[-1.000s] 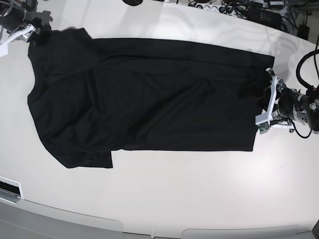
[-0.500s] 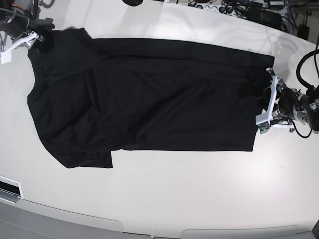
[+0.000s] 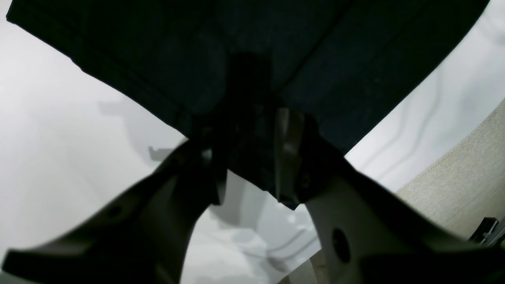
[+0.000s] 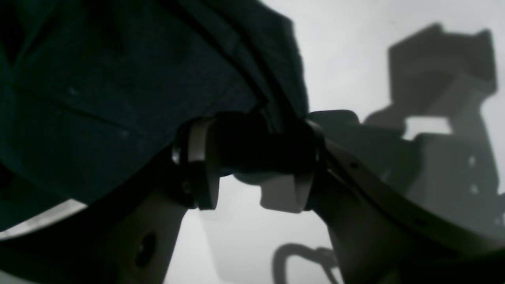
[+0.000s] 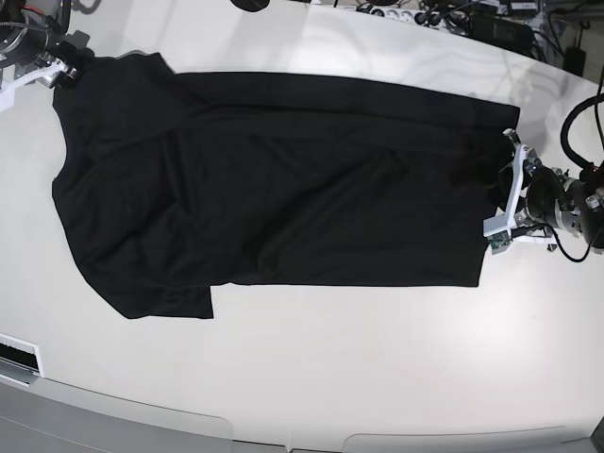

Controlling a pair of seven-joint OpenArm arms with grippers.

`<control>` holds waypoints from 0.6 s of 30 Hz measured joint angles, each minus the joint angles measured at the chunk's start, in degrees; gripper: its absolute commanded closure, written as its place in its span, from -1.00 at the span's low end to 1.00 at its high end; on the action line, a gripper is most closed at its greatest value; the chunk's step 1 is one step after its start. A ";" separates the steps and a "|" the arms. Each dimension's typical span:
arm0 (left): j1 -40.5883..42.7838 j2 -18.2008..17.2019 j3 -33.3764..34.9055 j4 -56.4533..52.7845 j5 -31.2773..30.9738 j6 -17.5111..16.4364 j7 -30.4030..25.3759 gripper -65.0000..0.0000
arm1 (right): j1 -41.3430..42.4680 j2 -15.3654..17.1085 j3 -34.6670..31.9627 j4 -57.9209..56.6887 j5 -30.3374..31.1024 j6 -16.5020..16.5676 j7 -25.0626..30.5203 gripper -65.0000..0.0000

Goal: Layout the t-shirt on the table in an organized manner, then fold the t-shirt properly

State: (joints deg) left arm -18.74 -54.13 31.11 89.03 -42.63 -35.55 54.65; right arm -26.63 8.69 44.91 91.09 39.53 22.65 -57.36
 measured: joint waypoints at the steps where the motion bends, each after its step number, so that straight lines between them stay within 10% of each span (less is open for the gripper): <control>1: 0.00 0.00 0.00 0.00 -0.02 -0.02 0.00 0.35 | 0.00 0.00 0.00 0.00 -0.07 0.00 -0.02 0.04; 18: 0.00 0.00 0.00 0.00 -0.02 0.00 0.00 0.35 | 0.11 -0.98 0.00 0.00 2.05 0.00 0.42 0.04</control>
State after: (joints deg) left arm -18.74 -54.13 31.11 89.03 -42.65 -35.55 54.65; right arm -26.52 7.70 44.91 91.09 41.58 22.65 -56.95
